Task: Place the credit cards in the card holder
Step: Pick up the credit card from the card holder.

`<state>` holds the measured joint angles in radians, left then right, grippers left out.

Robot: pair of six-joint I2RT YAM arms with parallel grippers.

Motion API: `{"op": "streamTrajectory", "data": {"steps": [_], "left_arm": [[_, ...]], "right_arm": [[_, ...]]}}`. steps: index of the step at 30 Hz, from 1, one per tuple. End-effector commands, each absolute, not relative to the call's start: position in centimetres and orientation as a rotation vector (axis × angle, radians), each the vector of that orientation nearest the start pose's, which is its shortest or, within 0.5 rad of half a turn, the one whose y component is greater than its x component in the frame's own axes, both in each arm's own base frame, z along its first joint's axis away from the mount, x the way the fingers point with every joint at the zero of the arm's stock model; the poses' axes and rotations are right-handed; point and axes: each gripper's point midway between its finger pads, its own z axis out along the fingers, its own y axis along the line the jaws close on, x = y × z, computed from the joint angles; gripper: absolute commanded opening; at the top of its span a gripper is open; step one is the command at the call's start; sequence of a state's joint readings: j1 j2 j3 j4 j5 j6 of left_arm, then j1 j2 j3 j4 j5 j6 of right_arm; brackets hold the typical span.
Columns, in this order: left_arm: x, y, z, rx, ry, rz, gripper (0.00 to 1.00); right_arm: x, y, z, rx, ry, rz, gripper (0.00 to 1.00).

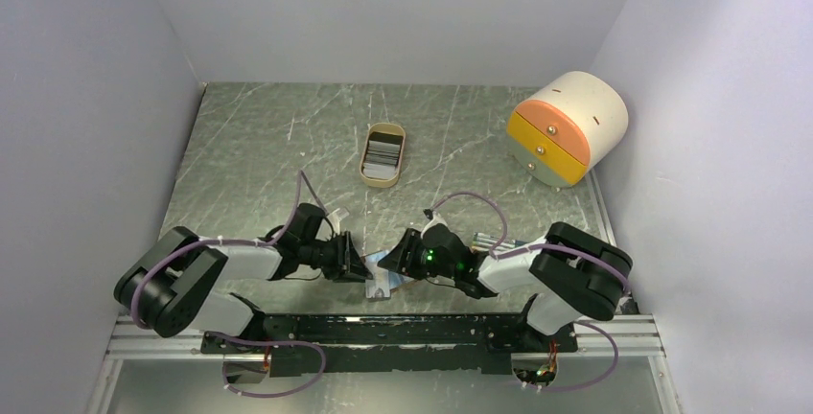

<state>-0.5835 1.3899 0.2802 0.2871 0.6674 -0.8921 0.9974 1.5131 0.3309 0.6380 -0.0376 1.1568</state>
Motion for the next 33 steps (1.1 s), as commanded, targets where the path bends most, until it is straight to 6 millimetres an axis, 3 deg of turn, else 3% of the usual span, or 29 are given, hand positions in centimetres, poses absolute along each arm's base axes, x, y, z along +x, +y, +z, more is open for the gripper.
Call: {"op": "streamTrajectory", "data": {"steps": [1,9,16,21,23,29,33], "left_arm": [[13.2,-26.0,3.5,0.016,2.652,-1.479,0.32],[14.1,-26.0,3.8,-0.003,2.637,-1.421,0.22],[14.3,-26.3,3.5,-0.021,2.64,-1.437,0.25],[14.5,-26.1,3.8,-0.03,2.63,-1.408,0.09],[14.4,-25.9,4.1,-0.033,2.624,-1.396,0.09],[14.6,-24.8,5.5,-0.045,2.584,-1.324,0.09],[14.9,-24.7,7.2,-0.033,2.506,-1.333,0.09]], "right_arm": [[15.2,32.5,2.2,0.17,2.436,1.209,0.45],[14.9,32.7,2.2,0.175,2.44,1.237,0.45],[14.5,32.8,2.9,0.185,2.423,1.283,0.45],[14.5,32.5,2.7,0.165,2.417,1.267,0.44],[14.7,32.1,2.8,0.13,2.41,1.232,0.45],[15.8,32.3,8.0,-0.036,2.202,1.279,0.48],[15.4,32.5,11.1,-0.097,2.073,1.394,0.5]]}}
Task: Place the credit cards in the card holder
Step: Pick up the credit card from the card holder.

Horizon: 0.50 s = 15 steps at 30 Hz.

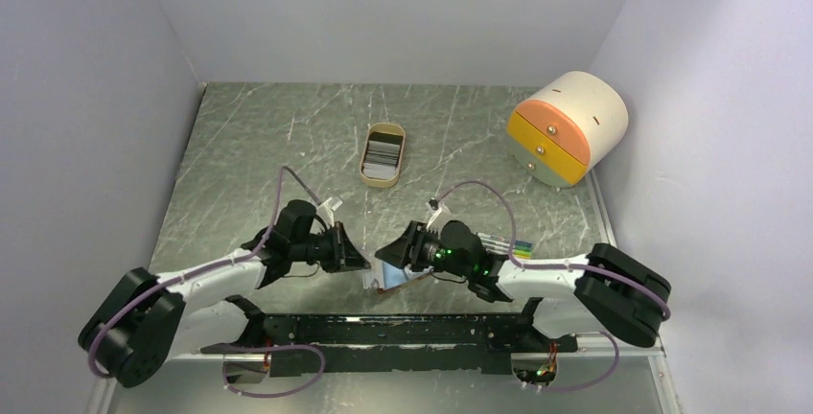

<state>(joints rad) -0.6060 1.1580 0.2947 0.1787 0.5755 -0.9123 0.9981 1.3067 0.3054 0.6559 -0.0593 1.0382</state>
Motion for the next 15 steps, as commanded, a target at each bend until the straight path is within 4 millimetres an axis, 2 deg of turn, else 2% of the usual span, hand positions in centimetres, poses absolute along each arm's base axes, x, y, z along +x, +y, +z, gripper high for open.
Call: {"op": "streamTrajectory", "data": {"steps": [1,6,10,15], "left_arm": [[15.1,-24.7,7.9,-0.025,2.476,-1.34,0.09],[15.2,-24.8,10.4,0.001,2.359,-1.39,0.09],[14.9,-25.1,12.8,0.052,2.224,-1.486,0.09],[14.4,-25.1,14.4,0.089,2.131,-1.551,0.09]], "right_arm": [[15.3,32.5,11.5,-0.089,2.059,1.418,0.5],[14.6,32.1,11.7,-0.042,2.044,1.503,0.5],[13.9,32.2,13.1,-0.018,1.967,1.647,0.48],[13.2,33.3,14.6,-0.088,1.91,1.758,0.36]]}}
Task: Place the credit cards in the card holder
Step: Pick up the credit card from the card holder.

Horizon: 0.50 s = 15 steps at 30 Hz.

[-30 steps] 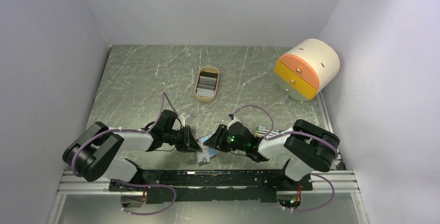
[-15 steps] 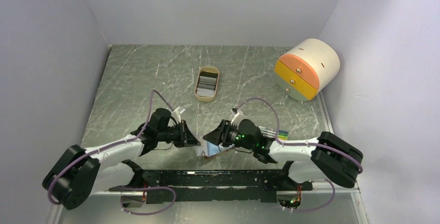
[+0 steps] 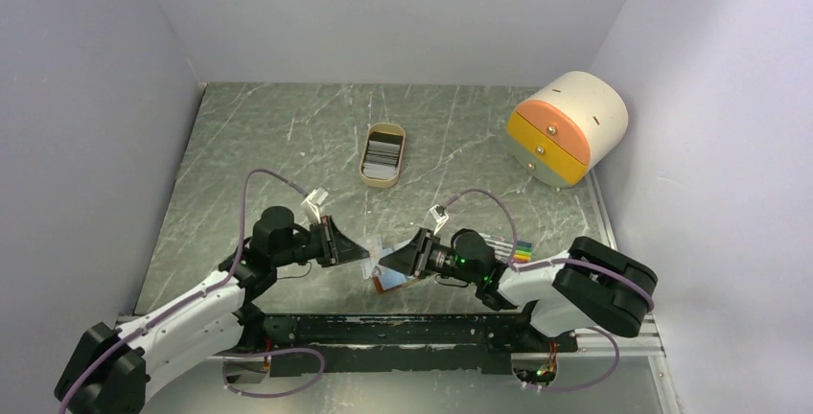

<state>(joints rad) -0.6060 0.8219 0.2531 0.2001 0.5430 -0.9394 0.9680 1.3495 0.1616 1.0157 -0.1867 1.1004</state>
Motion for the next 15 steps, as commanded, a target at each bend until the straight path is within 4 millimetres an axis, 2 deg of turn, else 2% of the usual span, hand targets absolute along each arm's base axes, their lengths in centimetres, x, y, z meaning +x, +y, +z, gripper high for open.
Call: {"op": "streamTrajectory", "data": {"steps": [1,4,9,12,14,15], "left_arm": [[14.4,-25.1,14.4,0.085,2.131,-1.55,0.09],[14.3,-25.2,14.4,0.09,2.131,-1.562,0.09],[14.2,-25.5,14.2,0.092,2.146,-1.58,0.09],[14.2,-25.5,14.1,0.091,2.145,-1.586,0.09],[14.2,-25.5,14.1,0.087,2.142,-1.586,0.09],[14.2,-25.5,14.1,0.087,2.137,-1.589,0.09]], "right_arm": [[13.2,33.3,14.7,-0.088,1.904,1.769,0.31],[13.0,33.5,14.8,-0.08,1.897,1.798,0.22],[13.1,33.4,15.1,-0.066,1.868,1.821,0.22],[13.6,32.7,15.3,-0.026,1.847,1.804,0.31],[14.1,32.2,15.3,0.011,1.841,1.78,0.32],[14.2,32.0,15.4,0.017,1.84,1.77,0.28]]}}
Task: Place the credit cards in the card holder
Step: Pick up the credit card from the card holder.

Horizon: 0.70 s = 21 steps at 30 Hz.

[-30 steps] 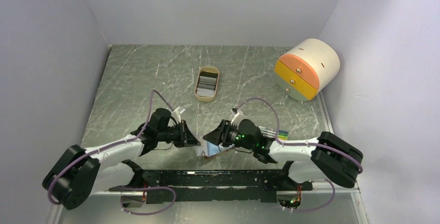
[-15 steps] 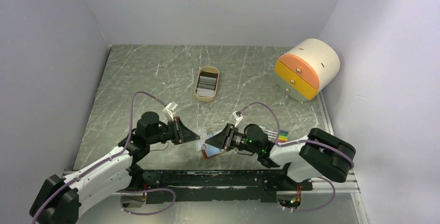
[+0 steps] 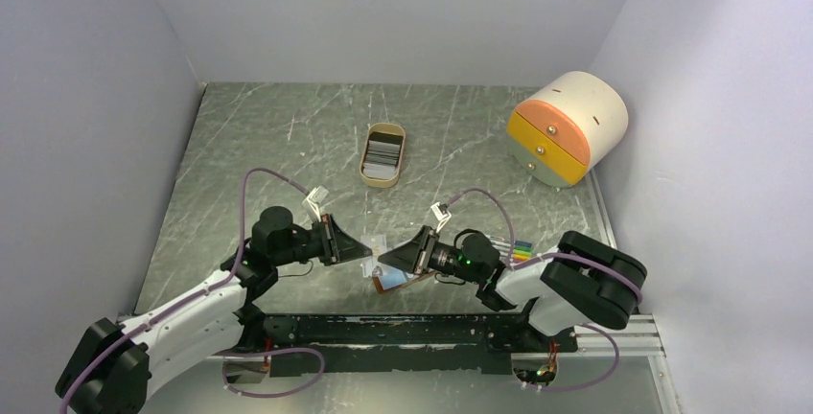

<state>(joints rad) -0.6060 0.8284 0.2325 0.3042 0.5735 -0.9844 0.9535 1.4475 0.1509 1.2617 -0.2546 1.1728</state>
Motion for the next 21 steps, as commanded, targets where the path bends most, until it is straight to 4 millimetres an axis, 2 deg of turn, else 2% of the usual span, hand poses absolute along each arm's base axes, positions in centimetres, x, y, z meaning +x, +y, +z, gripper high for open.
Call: {"op": "streamTrajectory", "data": {"steps": [1,5,7,10,12,16,18,21], "left_arm": [[14.2,-25.5,14.1,0.085,2.136,-1.591,0.09],[14.2,-25.5,13.8,0.079,2.144,-1.596,0.09],[14.3,-25.6,13.7,0.076,2.152,-1.592,0.13],[14.8,-25.3,13.2,0.042,2.183,-1.53,0.32],[15.4,-24.8,12.5,-0.002,2.212,-1.465,0.38],[15.9,-23.6,10.0,-0.104,2.341,-1.313,0.45],[15.8,-23.6,9.6,-0.108,2.351,-1.315,0.48],[16.0,-23.2,7.9,-0.144,2.393,-1.259,0.52]], "right_arm": [[14.3,32.0,15.5,0.011,1.839,1.76,0.23],[14.2,31.9,15.9,0.003,1.828,1.755,0.0],[14.4,31.6,15.7,0.026,1.84,1.741,0.0],[15.0,31.0,14.8,0.066,1.883,1.682,0.0],[15.8,30.2,14.0,0.095,1.926,1.614,0.0],[17.9,28.3,12.6,0.093,2.031,1.351,0.0],[18.6,27.2,12.0,0.067,2.074,1.22,0.0],[19.0,26.1,11.3,0.034,2.124,1.091,0.0]]}}
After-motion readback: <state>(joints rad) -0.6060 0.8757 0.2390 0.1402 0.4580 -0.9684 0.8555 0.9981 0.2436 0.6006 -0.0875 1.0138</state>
